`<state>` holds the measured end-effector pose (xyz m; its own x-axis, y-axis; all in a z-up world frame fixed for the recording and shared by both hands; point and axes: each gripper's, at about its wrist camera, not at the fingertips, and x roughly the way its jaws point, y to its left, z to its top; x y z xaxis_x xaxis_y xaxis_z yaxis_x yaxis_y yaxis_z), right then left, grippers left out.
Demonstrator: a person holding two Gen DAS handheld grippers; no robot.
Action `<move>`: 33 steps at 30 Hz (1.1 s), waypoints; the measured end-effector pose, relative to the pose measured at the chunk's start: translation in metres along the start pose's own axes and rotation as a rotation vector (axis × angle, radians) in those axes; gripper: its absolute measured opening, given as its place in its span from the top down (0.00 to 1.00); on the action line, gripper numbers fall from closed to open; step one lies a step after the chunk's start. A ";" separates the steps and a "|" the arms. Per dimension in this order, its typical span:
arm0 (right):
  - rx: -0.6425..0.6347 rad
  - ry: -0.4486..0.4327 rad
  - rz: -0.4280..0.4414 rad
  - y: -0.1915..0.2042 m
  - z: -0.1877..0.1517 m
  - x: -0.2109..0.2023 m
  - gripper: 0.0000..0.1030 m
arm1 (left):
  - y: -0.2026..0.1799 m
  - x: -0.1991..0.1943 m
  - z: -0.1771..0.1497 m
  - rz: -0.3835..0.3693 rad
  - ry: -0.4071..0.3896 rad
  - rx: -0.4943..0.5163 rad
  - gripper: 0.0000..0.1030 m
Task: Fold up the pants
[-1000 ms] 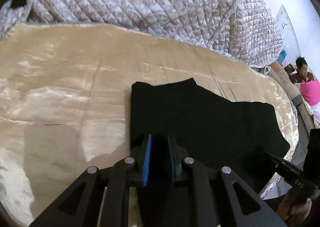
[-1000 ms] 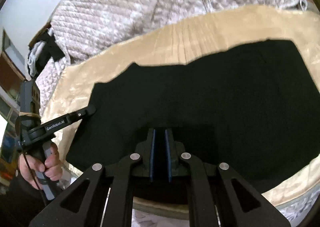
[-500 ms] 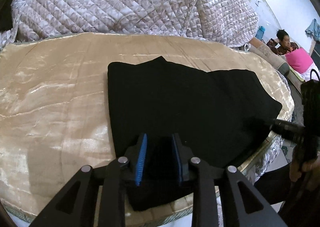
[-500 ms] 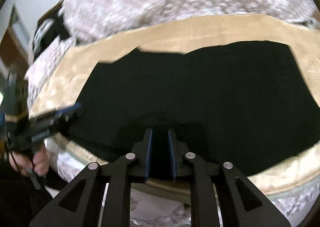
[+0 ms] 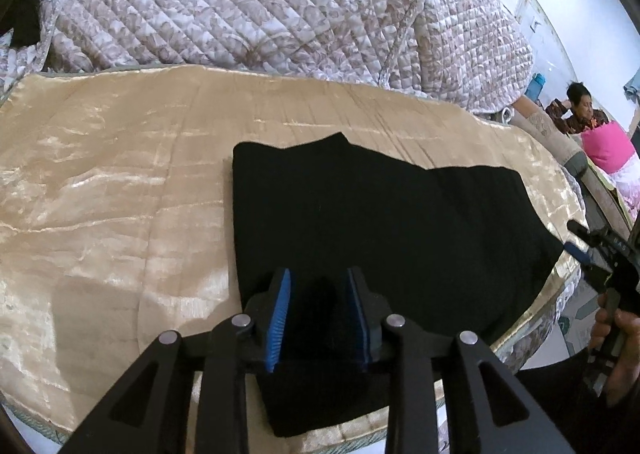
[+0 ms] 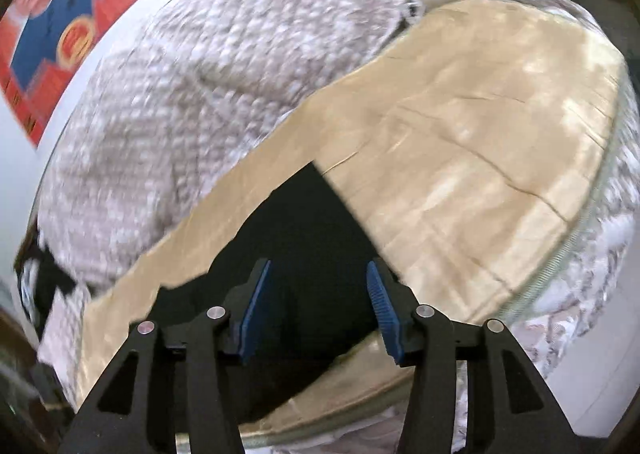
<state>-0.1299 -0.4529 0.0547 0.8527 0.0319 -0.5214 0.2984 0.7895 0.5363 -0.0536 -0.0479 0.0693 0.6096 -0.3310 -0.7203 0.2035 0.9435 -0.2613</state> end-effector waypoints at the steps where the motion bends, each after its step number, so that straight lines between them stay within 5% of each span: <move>1: 0.020 0.006 0.000 -0.005 -0.001 -0.001 0.51 | 0.000 0.000 0.001 -0.001 -0.003 -0.001 0.68; 10: 0.202 0.113 0.016 -0.033 -0.015 0.016 0.51 | -0.002 0.005 0.003 -0.007 0.010 0.004 0.68; 22: 0.200 0.057 0.067 -0.023 -0.013 0.028 0.49 | 0.001 0.006 0.001 -0.007 0.015 -0.002 0.68; 26: 0.143 0.008 0.135 -0.008 -0.008 0.021 0.55 | 0.004 0.005 0.002 -0.006 0.010 -0.007 0.68; 29: 0.095 0.056 0.101 0.000 -0.004 0.036 0.60 | 0.006 0.005 0.002 -0.004 0.011 -0.014 0.68; 33: 0.100 0.106 0.059 0.000 0.002 0.054 0.77 | 0.012 0.001 0.003 0.006 -0.001 -0.029 0.68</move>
<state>-0.0834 -0.4521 0.0281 0.8213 0.1451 -0.5518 0.2954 0.7193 0.6288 -0.0487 -0.0365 0.0674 0.6119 -0.3250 -0.7211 0.1770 0.9448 -0.2756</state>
